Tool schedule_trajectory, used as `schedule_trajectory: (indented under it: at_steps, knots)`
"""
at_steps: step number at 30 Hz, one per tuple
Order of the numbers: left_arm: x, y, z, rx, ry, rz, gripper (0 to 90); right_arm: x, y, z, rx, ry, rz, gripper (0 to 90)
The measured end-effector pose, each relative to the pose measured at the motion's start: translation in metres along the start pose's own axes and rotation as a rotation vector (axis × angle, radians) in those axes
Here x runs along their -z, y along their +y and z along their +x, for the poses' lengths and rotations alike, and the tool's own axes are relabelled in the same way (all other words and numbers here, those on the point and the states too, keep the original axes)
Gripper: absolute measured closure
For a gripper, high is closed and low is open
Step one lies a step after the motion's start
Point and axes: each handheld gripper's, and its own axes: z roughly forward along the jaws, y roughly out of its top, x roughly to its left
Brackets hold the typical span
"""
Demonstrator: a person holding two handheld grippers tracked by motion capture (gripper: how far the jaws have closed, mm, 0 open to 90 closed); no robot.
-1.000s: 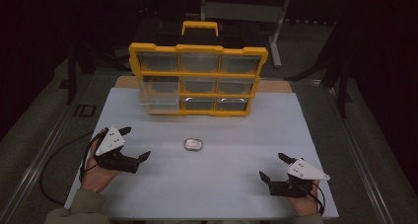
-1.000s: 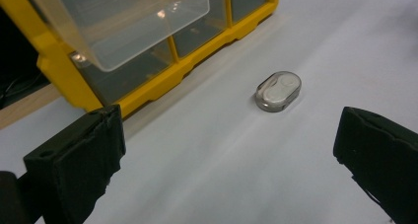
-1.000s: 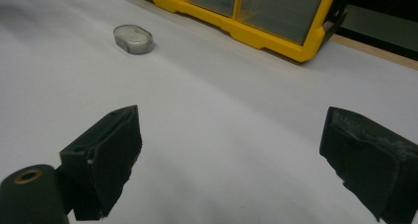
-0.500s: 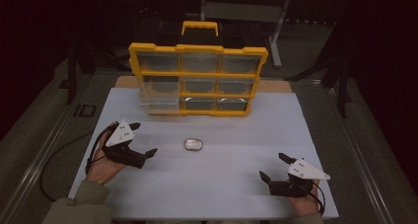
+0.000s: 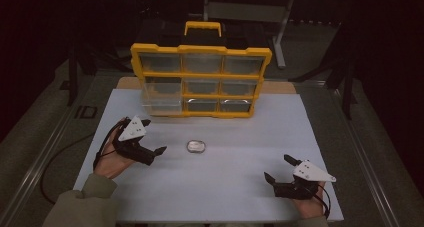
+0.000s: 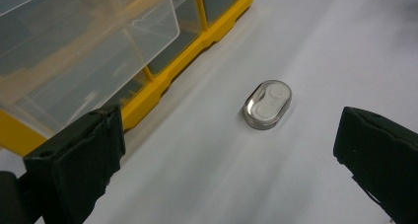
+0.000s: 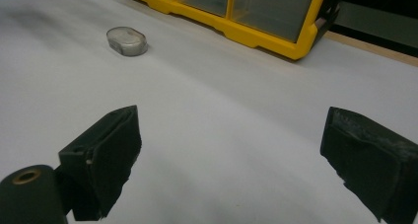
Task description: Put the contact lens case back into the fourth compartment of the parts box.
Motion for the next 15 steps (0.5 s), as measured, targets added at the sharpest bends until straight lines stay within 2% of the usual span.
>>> schedule_trajectory:
  at_steps: [15]
  knots:
    - [-0.012, 0.007, 0.004, -0.019, -0.017, 0.027, 0.0, 0.001, 0.0, 0.0, -0.003, -0.002, 0.001, 7.7]
